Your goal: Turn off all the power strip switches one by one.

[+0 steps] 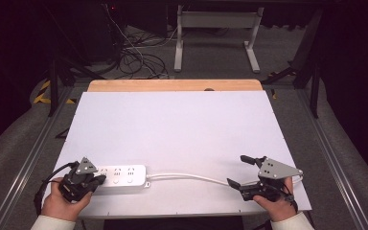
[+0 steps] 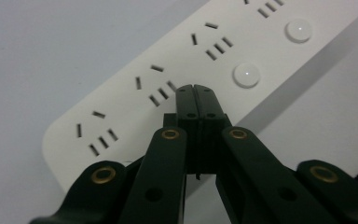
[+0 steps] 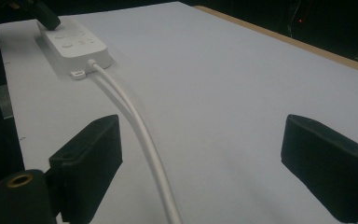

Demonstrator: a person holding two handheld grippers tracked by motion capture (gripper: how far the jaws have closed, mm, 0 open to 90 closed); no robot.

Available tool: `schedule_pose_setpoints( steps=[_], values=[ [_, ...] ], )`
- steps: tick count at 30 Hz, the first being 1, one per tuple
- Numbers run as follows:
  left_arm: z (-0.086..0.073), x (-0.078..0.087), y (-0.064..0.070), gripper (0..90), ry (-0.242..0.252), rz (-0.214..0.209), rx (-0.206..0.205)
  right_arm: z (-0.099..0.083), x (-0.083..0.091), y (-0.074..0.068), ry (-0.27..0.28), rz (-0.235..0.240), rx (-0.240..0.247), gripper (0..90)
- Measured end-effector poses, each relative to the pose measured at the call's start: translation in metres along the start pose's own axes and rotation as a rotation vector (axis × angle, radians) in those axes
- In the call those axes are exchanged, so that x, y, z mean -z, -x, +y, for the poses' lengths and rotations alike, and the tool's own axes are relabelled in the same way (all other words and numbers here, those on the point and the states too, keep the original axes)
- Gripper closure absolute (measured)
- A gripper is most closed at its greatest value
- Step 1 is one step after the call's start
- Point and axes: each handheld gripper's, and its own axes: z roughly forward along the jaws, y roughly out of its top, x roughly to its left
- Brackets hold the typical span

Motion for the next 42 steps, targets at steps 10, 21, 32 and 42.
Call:
schedule_pose_setpoints(
  steps=[10, 21, 32, 42],
  values=[
    [-0.0012, 0.0003, -0.002, 90.0, 0.002, -0.005, 0.006, -0.0001, -0.0008, -0.0002, -0.004, 0.002, 0.001, 12.7],
    [-0.0014, 0.0002, -0.0033, 90.0, 0.003, -0.007, 0.01, 0.0, -0.0008, -0.0004, -0.003, 0.003, -0.001, 12.7],
    [-0.0017, -0.0006, 0.0025, 90.0, 0.001, 0.031, 0.004, 0.0007, 0.0008, -0.0013, 0.004, 0.0, -0.003, 12.7],
    [-0.0007, 0.0058, 0.0037, 90.0, 0.058, 0.04, 0.014, 0.0006, 0.0005, -0.0006, 0.004, -0.001, 0.0, 12.7]
  ],
)
